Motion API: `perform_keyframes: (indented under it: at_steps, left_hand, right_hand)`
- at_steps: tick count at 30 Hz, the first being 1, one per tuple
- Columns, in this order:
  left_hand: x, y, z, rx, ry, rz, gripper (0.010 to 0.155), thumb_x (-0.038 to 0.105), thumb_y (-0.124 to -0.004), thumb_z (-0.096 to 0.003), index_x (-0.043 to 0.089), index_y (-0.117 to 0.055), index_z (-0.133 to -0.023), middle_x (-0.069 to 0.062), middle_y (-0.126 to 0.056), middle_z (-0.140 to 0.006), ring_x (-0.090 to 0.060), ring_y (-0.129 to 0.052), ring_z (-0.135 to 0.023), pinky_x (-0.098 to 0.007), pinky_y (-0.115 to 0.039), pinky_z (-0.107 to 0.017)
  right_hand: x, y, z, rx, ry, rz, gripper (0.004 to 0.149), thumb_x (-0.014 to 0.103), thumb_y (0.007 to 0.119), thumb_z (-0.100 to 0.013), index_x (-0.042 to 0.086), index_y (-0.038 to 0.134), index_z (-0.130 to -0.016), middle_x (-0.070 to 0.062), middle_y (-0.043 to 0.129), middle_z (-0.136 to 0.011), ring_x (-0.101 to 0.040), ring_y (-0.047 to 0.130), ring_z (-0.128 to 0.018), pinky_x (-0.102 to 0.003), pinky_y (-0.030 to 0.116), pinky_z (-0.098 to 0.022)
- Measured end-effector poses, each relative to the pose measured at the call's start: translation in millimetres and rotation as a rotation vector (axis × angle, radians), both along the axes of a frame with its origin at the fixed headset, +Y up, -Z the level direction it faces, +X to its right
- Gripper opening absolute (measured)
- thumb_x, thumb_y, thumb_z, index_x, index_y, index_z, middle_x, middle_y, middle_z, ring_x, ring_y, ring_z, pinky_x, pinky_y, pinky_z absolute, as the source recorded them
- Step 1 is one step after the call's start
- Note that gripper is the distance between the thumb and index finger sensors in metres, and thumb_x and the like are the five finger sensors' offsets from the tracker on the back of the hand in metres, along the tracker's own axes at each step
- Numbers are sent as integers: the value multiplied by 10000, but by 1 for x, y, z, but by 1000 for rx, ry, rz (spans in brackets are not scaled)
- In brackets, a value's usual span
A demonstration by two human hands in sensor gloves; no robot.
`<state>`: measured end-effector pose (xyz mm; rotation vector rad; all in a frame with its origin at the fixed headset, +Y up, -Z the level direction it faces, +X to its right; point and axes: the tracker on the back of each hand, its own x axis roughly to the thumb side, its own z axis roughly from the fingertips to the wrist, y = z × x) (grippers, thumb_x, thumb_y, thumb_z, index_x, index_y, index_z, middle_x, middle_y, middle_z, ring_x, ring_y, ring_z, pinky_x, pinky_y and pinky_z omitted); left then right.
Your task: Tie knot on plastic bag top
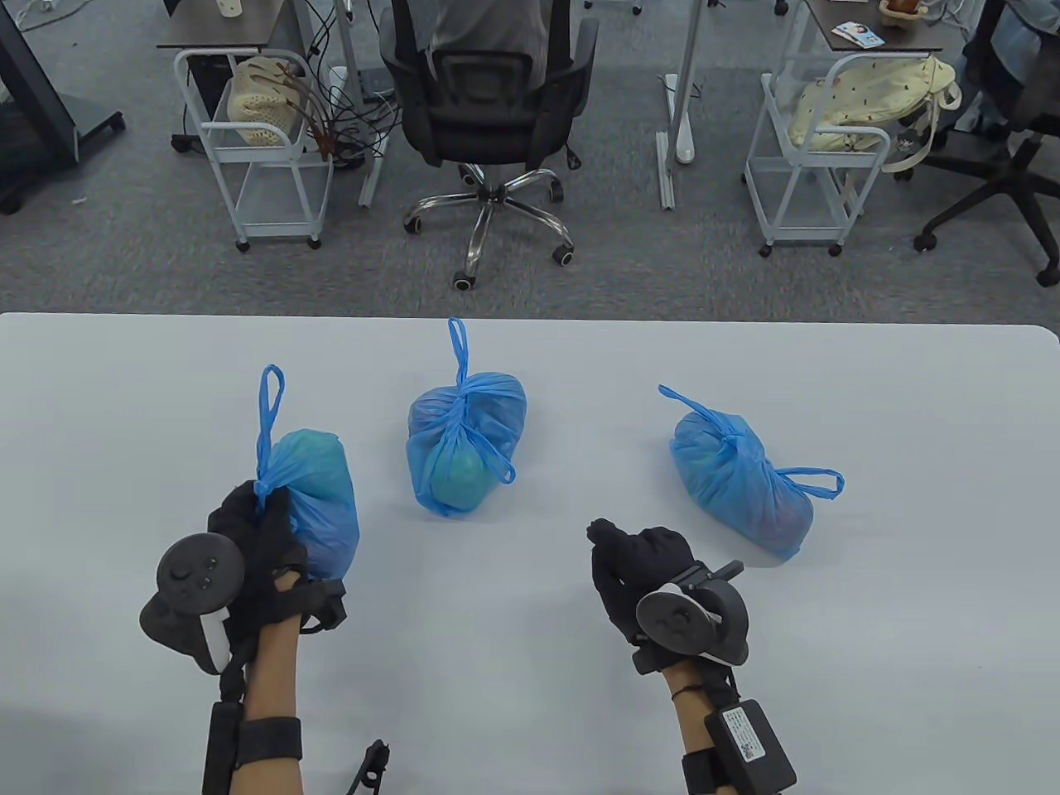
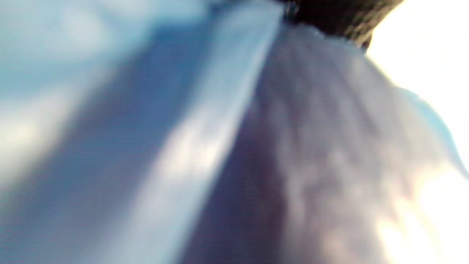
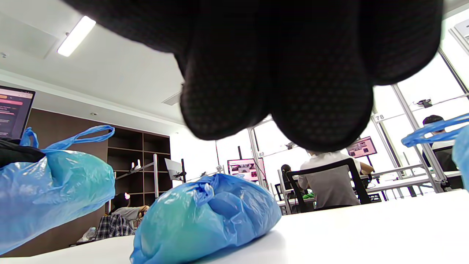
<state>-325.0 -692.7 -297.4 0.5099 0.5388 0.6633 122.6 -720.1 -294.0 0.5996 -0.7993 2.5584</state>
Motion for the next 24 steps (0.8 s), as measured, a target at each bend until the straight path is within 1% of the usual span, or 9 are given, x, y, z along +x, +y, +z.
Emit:
perform_keyframes:
  at_steps: [4, 9, 12, 14, 18, 19, 20, 21, 24]
  left_hand:
    - [-6, -1, -20, -54, 43, -46, 406, 471, -807, -497, 245, -846, -833, -4, -982, -634, -232, -1005, -560, -547, -731, -614]
    - [1, 5, -54, -82, 30, -106, 410, 474, -807, -497, 247, -846, -836, 0, -985, -636, -229, -1011, -564, -544, -737, -613]
    - [1, -1, -73, -104, 37, -101, 413, 479, -805, -497, 252, -847, -840, 6, -989, -644, -226, -1018, -571, -540, -745, -611]
    - [-1, -5, -80, -107, 45, -65, 417, 474, -806, -494, 249, -847, -843, 0, -993, -657, -237, -1021, -586, -546, -743, -610]
    - [-7, -11, -85, -156, 43, -36, 462, 470, -772, -501, 247, -798, -905, -16, -961, -765, -265, -995, -685, -562, -717, -629]
    - [-9, -12, -84, -138, 27, -7, 472, 460, -771, -501, 254, -780, -925, -19, -948, -806, -281, -986, -707, -567, -712, -632]
    - [-10, -12, -82, -120, 22, 10, 477, 459, -772, -499, 254, -774, -930, -15, -946, -812, -264, -988, -710, -559, -720, -627]
    - [-12, -10, -80, -100, 14, 41, 489, 463, -775, -495, 250, -769, -936, -26, -939, -824, -285, -977, -721, -567, -712, -629]
    - [-16, 3, -68, -38, -25, 79, 518, 466, -782, -485, 231, -765, -946, -51, -928, -843, -312, -964, -735, -590, -691, -630]
  right_hand:
    - [1, -3, -3, -1, -21, 11, 408, 340, 757, -469, 87, 907, -753, -46, 1053, -383, -297, 1089, -312, -585, 829, -356]
    - [3, -1, -3, 22, -30, 13, 408, 340, 756, -469, 87, 906, -753, -46, 1053, -381, -297, 1089, -308, -586, 829, -353]
    - [4, -1, -5, 27, -26, 10, 409, 339, 756, -469, 85, 905, -753, -46, 1052, -381, -297, 1088, -310, -586, 828, -355]
    - [4, -3, -7, 24, -21, 19, 409, 339, 756, -469, 85, 904, -753, -46, 1052, -381, -297, 1088, -309, -586, 828, -354]
    - [5, -5, -10, 22, -30, 38, 409, 339, 756, -469, 85, 905, -753, -46, 1052, -381, -298, 1089, -308, -587, 828, -354]
    - [6, -6, -10, 23, -36, 42, 409, 339, 756, -469, 85, 904, -753, -46, 1053, -380, -294, 1090, -307, -587, 829, -353]
    - [6, -6, -10, 22, -37, 43, 409, 339, 756, -468, 86, 905, -753, -46, 1053, -379, -297, 1089, -307, -587, 829, -352]
    - [7, -6, -10, 21, -39, 45, 408, 338, 756, -469, 85, 905, -752, -47, 1053, -379, -300, 1089, -307, -587, 829, -353]
    - [8, -4, -7, 33, -42, 48, 409, 339, 756, -469, 84, 905, -752, -45, 1052, -380, -295, 1090, -307, -585, 830, -352]
